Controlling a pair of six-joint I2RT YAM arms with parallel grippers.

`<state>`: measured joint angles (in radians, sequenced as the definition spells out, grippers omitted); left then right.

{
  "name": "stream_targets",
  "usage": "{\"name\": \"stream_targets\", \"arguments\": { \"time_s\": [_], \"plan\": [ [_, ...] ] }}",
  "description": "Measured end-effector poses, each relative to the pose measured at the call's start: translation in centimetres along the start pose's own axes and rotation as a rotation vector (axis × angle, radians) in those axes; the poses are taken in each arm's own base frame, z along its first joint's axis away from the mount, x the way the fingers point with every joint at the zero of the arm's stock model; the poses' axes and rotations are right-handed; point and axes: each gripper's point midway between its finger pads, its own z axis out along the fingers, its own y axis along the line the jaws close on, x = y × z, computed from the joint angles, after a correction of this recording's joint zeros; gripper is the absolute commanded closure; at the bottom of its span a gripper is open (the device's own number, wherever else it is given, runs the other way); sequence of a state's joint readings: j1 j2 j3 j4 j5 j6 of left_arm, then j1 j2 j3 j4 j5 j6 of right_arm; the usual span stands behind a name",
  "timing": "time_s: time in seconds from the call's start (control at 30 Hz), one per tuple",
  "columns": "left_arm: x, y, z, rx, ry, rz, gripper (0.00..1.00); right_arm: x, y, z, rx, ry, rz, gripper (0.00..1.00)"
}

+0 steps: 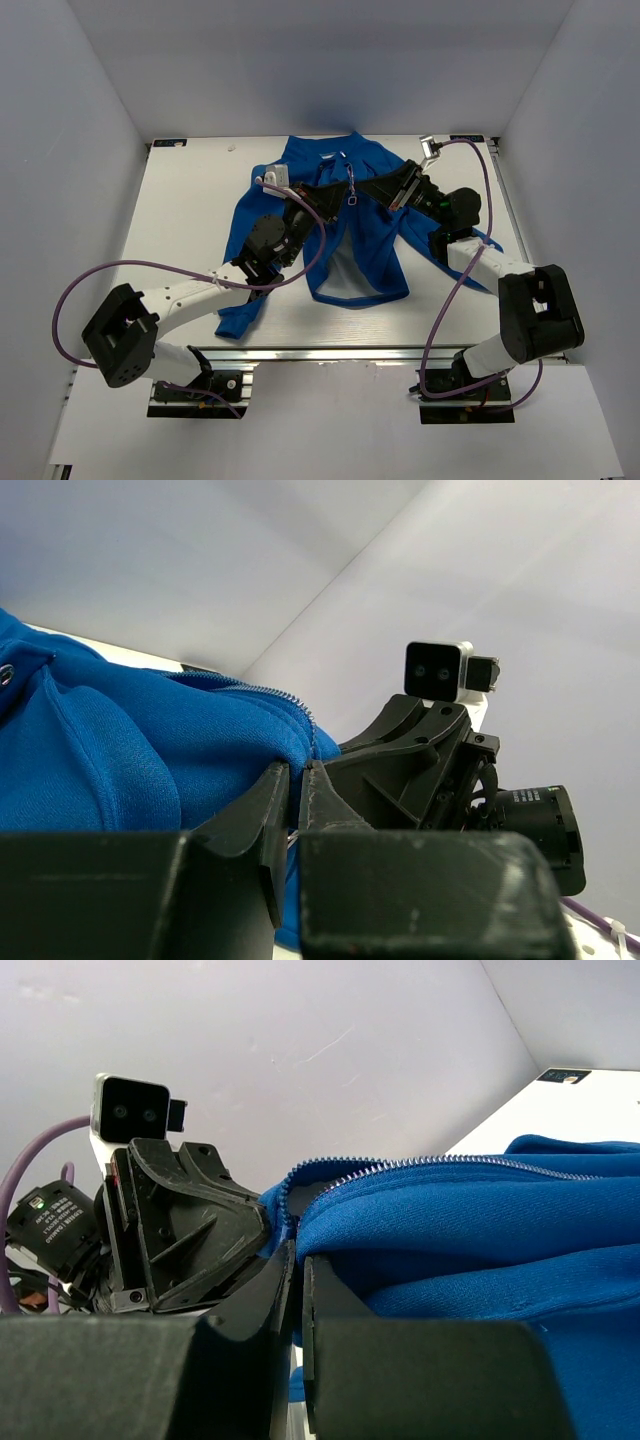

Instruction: Zip up the jacket

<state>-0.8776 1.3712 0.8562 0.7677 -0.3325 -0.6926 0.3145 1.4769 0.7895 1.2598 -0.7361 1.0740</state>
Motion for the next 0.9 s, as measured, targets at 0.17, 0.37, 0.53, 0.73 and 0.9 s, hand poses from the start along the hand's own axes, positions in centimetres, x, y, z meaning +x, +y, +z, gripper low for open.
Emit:
{"name": "stream_targets", "arguments": {
  "time_s": [0.17, 0.37, 0.53, 0.73, 0.9],
  "plan": [
    [0.06, 0.08, 0.0, -0.001, 0.004, -0.001, 1.0, -0.13, 0.02, 0.05, 0.001, -0.005, 0.007, 1.0],
    [0.12, 0.17, 0.0, -0.001, 0.01, 0.002, 1.0, -0.57, 0.17, 0.32, -0.004, -0.011, 0.003, 1.0],
    [0.2, 0.36, -0.01, -0.004, 0.018, 0.007, 1.0, -0.76, 0.11, 0.5, -0.005, -0.011, 0.001, 1.0],
    [0.33, 0.47, -0.16, -0.009, 0.03, 0.014, 1.0, -0.78, 0.03, 0.54, -0.003, -0.011, 0.005, 1.0],
    [0.05, 0.56, -0.33, -0.017, 0.029, 0.039, 1.0, -0.72, -0.02, 0.54, -0.002, -0.009, 0.005, 1.0]
  ]
}}
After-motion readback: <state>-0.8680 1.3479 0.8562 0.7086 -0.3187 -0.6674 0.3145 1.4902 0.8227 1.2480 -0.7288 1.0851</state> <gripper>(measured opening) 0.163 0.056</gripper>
